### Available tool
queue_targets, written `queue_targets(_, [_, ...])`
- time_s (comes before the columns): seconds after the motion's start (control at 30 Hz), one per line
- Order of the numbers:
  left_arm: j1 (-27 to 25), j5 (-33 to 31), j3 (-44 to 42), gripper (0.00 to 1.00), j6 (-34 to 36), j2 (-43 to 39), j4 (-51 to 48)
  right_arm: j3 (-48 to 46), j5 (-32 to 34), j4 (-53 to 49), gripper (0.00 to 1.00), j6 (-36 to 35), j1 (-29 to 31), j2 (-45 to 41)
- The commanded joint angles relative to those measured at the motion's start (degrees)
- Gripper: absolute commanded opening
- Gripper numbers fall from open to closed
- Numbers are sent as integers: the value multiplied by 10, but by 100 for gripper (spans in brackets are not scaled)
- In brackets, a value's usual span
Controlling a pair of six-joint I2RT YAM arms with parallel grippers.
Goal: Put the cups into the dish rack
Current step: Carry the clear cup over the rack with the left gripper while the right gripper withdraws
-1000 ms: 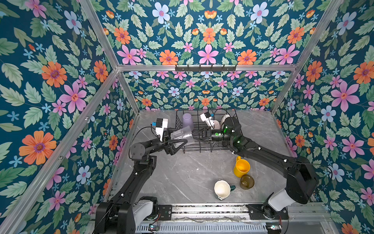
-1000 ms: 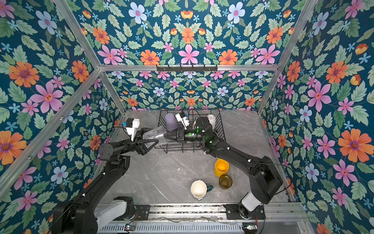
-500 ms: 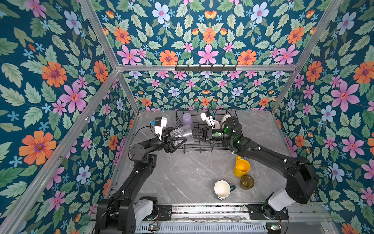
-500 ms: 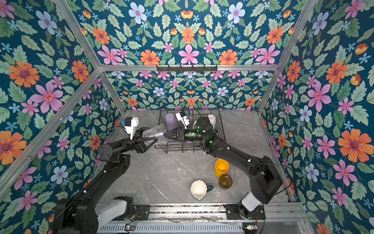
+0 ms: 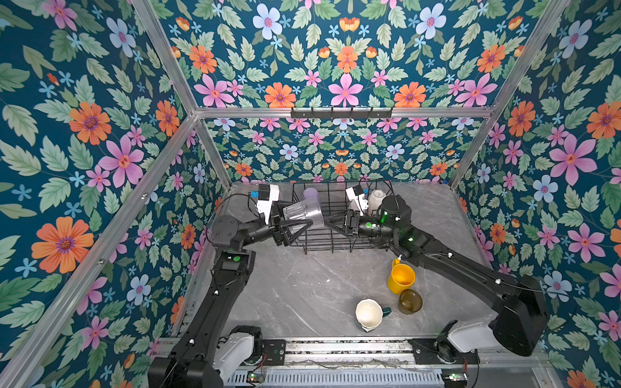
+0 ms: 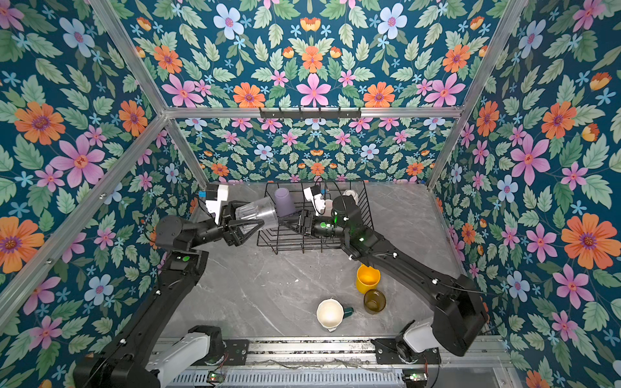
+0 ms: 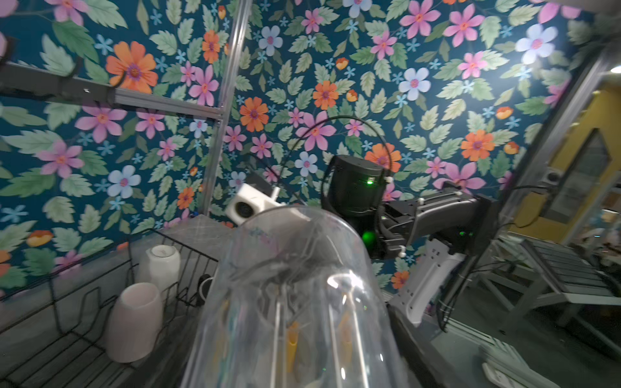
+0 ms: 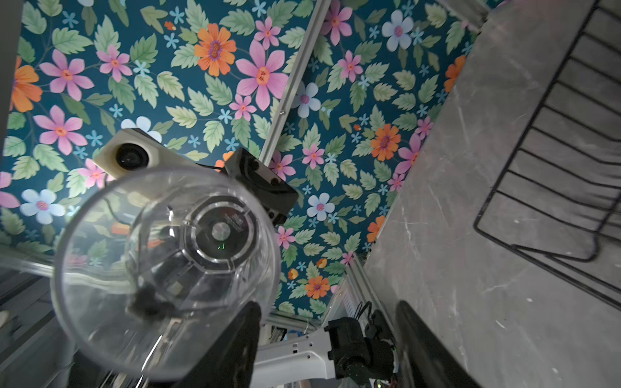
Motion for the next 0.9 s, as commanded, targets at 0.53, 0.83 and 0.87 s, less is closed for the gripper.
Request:
queue_targets(0.53, [-131, -410, 284, 0, 278, 205, -502, -113, 370, -259, 91, -171, -2, -252])
queue_targets(0.83, [-210, -605, 455, 0, 306, 372, -637, -139, 374, -275, 93, -175, -9, -283])
queue_targets(0.87, [-217, -623, 472, 0, 309, 389, -646, -142, 375, -278, 93, -175, -11, -287])
